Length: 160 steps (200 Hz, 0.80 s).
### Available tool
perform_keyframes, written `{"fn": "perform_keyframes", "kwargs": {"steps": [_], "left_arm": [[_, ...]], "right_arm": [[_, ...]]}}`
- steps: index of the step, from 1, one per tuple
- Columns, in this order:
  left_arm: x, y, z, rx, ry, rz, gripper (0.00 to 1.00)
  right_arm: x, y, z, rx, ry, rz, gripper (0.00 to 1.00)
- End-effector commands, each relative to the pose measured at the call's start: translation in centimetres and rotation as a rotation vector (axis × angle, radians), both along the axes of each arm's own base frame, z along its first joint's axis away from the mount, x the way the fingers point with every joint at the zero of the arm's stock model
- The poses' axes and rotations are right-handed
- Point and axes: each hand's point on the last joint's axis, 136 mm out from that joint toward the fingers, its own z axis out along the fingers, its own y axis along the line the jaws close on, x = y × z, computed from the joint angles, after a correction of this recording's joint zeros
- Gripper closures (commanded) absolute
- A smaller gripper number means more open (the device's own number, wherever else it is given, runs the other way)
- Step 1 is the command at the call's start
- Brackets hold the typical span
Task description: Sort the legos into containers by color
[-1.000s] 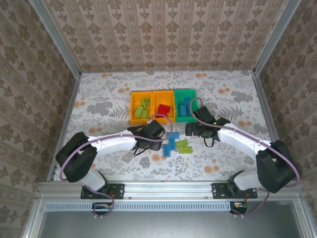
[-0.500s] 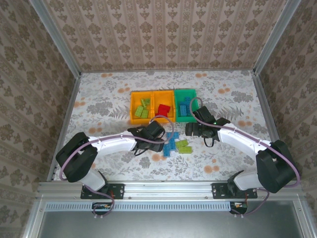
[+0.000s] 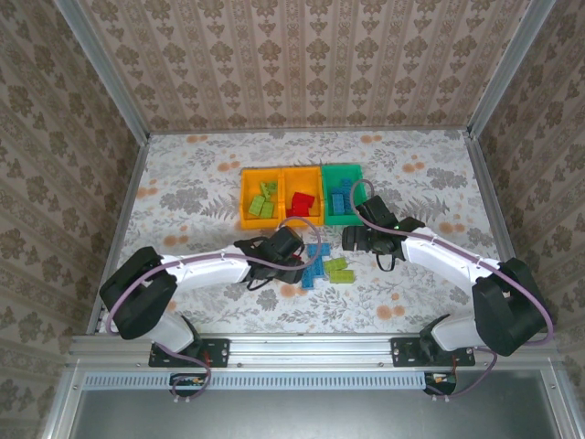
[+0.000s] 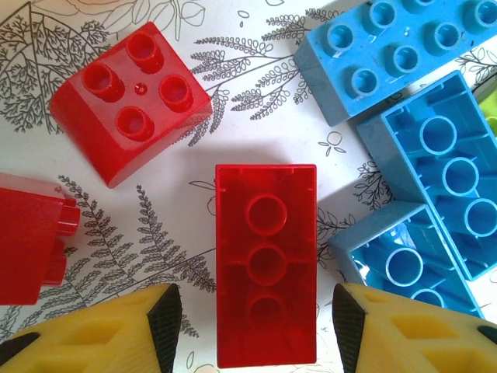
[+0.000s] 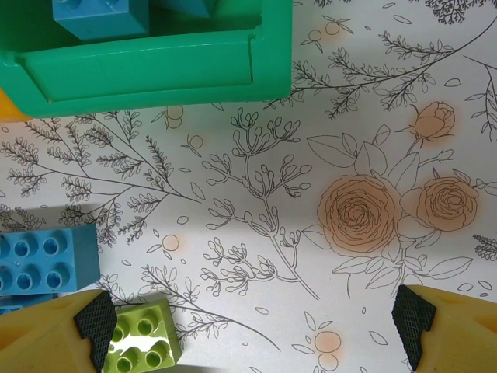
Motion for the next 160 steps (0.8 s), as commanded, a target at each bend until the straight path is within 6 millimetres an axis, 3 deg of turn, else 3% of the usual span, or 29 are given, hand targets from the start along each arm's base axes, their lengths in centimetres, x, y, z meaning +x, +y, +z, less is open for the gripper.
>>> {"fn": "perform_keyframes", "kwargs": {"steps": [1, 160], "left_arm": [[-0.5, -0.1, 0.2, -0.011, -0.004, -0.027, 0.43], [-0.6, -0.7, -1.7, 0.014, 0.035, -0.035, 0.54]], "right_arm": [[0.1, -0.6, -0.4, -0.031, 0.0, -0.003, 0.05], [0.1, -0.7, -0.2, -0.044, -0.001, -0.001, 0.04]]}}
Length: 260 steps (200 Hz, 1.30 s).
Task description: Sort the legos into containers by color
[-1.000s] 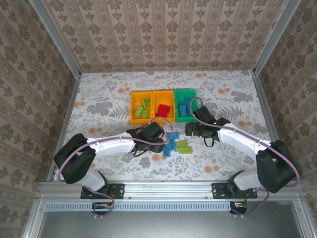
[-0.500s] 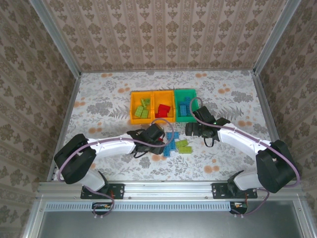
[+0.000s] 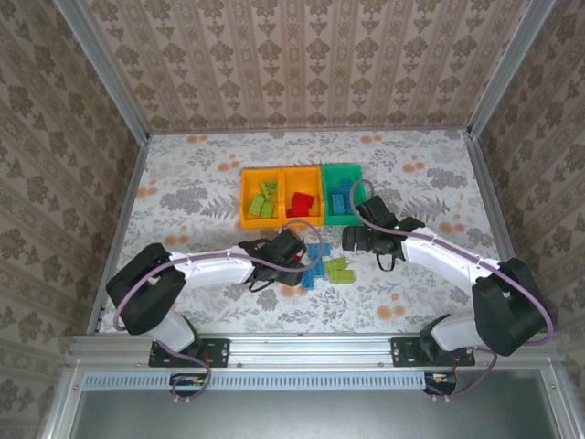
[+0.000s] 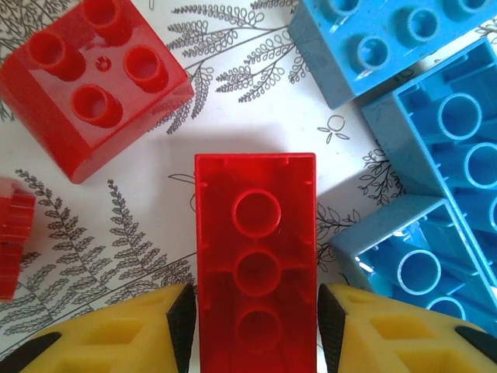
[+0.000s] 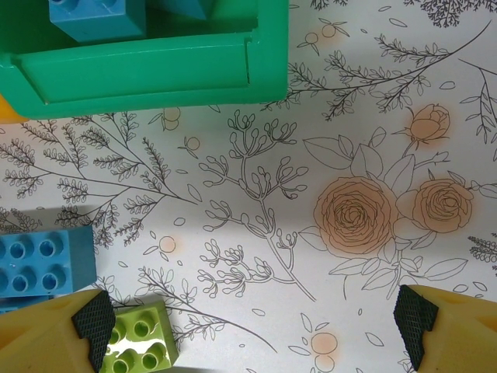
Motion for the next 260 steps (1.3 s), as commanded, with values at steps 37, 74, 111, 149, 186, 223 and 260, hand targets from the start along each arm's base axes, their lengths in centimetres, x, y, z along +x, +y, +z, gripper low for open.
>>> {"fn": "perform_keyframes", "kwargs": {"steps": [37, 74, 111, 149, 186, 223, 260], "left_arm": [[0.0, -0.5, 0.5, -0.003, -0.008, -0.017, 0.74], [0.6, -0.6, 3.0, -0.02, -0.049, -0.012, 0.77], [1.9, -0.5, 6.9, -0.024, -0.115, 0.005, 0.75], [5.4, -1.5, 11.5, -0.108, -0.194, 0.008, 0.73], [11.0, -2.0, 13.6, -0.136, -0.229, 0.024, 0.73], [17.0, -2.7, 13.1, -0.196, -0.2, 0.044, 0.73], [20.7, -4.1, 11.6, -0.217, -0.161, 0.041, 0.72]], "right_arm": [[0.1, -0.6, -0.2, -0.035, 0.0, 0.0, 0.04], [0.2, -0.6, -0.2, -0.035, -0.002, 0.0, 0.03], [0.4, -0.3, -0.1, -0.024, -0.01, 0.006, 0.04], [0.3, 0.5, 0.0, -0.009, -0.023, 0.043, 0.06], [-0.5, 1.5, -0.8, 0.045, -0.014, 0.033, 0.08], [-0.9, 2.8, -1.3, 0.082, -0.011, 0.029, 0.09], [-1.0, 3.2, -2.2, 0.072, 0.018, 0.034, 0.09]]}}
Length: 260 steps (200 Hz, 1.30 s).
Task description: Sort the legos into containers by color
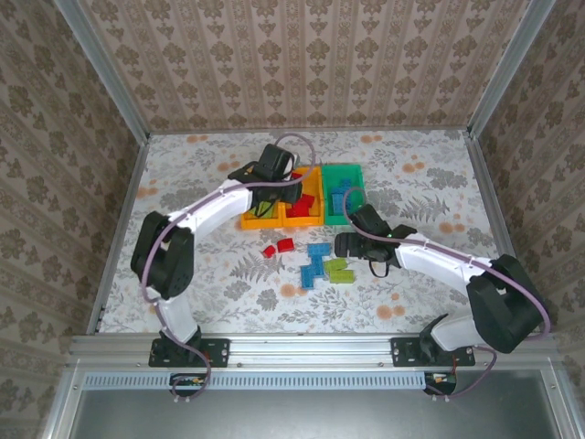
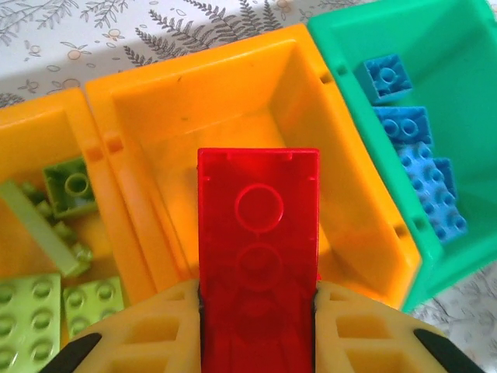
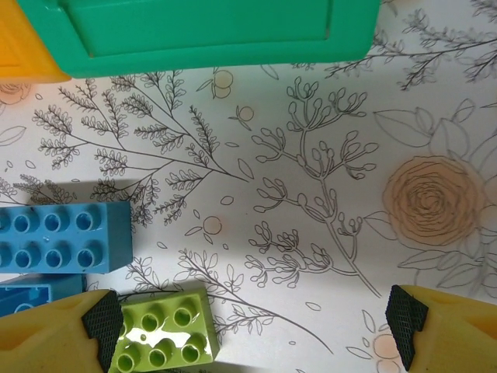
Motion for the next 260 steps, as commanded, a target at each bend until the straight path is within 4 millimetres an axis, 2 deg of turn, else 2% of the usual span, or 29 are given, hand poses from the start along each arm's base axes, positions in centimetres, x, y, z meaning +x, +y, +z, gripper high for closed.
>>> {"fn": "perform_keyframes", "kwargs": {"steps": [1, 19, 35, 55, 69, 85, 111, 129, 152, 191, 222, 260], "left_arm": [[1.2, -1.8, 0.4, -0.042, 0.009, -0.071, 0.72], [2.0, -2.4, 0.1, -0.061, 0.014, -0.069, 0.7], [2.3, -2.8, 0.1, -0.079, 0.011, -0.065, 0.56], [2.2, -2.7, 0.3, -0.082, 0.015, -0.052, 0.47], [1.7, -2.5, 0.6, -0.089, 0.019, -0.046, 0.39], [0.9, -2.3, 1.7, -0.098, 0.002, -0.048, 0.2], [-1.0, -1.5, 3.1, -0.087, -0.038, -0.06, 0.07], [-2.7, 0.1, 2.9, -0.04, -0.059, -0.067, 0.04], [-4.8, 3.4, 1.2, 0.023, -0.051, -0.024, 0.03], [-9.1, 7.3, -2.3, 0.095, 0.018, -0.008, 0.03], [-11.7, 8.4, -4.4, 0.088, 0.055, -0.031, 0.04], [-13.5, 9.0, -6.4, 0.07, 0.092, -0.045, 0.07]], "right_arm": [[-0.1, 0.5, -0.6, 0.02, 0.019, -0.013, 0.09], [-0.2, 0.6, -0.6, 0.024, 0.02, -0.013, 0.09], [-0.3, 0.5, -0.7, 0.023, 0.023, -0.011, 0.08], [-0.3, 0.5, -0.9, 0.017, 0.027, -0.008, 0.08], [-0.3, 0.5, -0.9, 0.019, 0.029, -0.007, 0.08], [-0.3, 0.7, -0.8, 0.025, 0.026, -0.004, 0.08], [-0.1, 1.0, -0.6, 0.031, 0.022, 0.001, 0.08], [-0.2, 1.2, -0.5, 0.029, 0.019, 0.014, 0.08], [-0.2, 1.4, -0.6, 0.024, 0.022, 0.023, 0.08], [0.1, 1.5, -0.2, 0.018, 0.019, 0.03, 0.08], [0.2, 1.6, 0.0, 0.012, 0.022, 0.031, 0.08], [0.3, 1.6, 0.0, 0.012, 0.027, 0.027, 0.08]]}}
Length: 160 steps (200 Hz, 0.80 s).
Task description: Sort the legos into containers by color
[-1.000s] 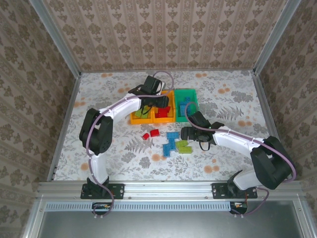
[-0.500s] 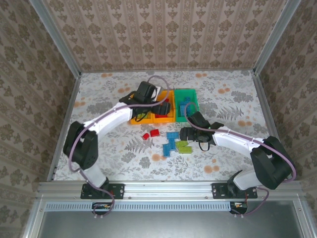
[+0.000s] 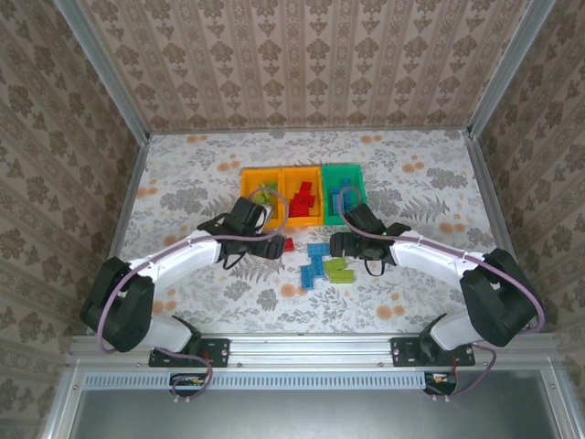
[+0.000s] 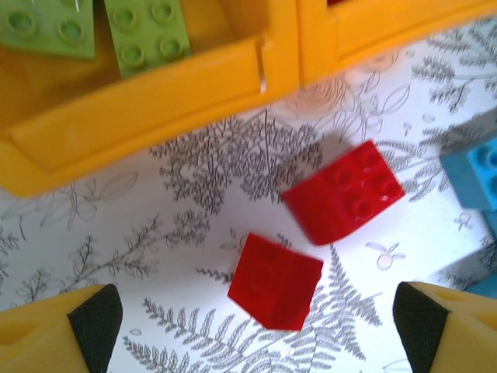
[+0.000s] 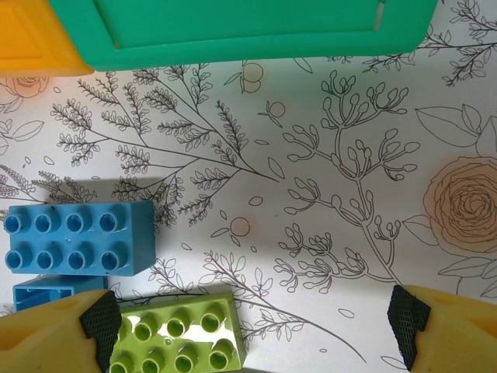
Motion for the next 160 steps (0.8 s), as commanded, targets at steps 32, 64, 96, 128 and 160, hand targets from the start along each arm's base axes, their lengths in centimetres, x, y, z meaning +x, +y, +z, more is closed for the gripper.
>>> {"fn": "perform_keyframes", "kwargs": {"steps": [32, 64, 96, 128, 160], "left_arm": [[-0.9, -1.0, -1.3, -0.053, 0.033, -0.05, 0.09], [-0.3, -1.5, -2.5, -0.045, 0.057, -0.045, 0.13], [0.1, -1.6, -3.3, -0.044, 0.067, -0.036, 0.17], [0.2, -1.3, -4.0, -0.024, 0.08, -0.031, 0.19], [0.5, -1.5, -4.3, -0.016, 0.08, -0.039, 0.24]], "right_arm": [[0.2, 0.4, 0.2, -0.005, 0.012, 0.009, 0.07], [0.2, 0.4, 0.3, -0.008, 0.015, 0.007, 0.08], [0.0, 0.1, 0.2, -0.019, 0.017, 0.004, 0.07], [0.1, 0.1, 0.0, -0.025, 0.02, 0.006, 0.07], [0.3, 0.2, -0.1, -0.028, 0.021, 0.009, 0.07]]}}
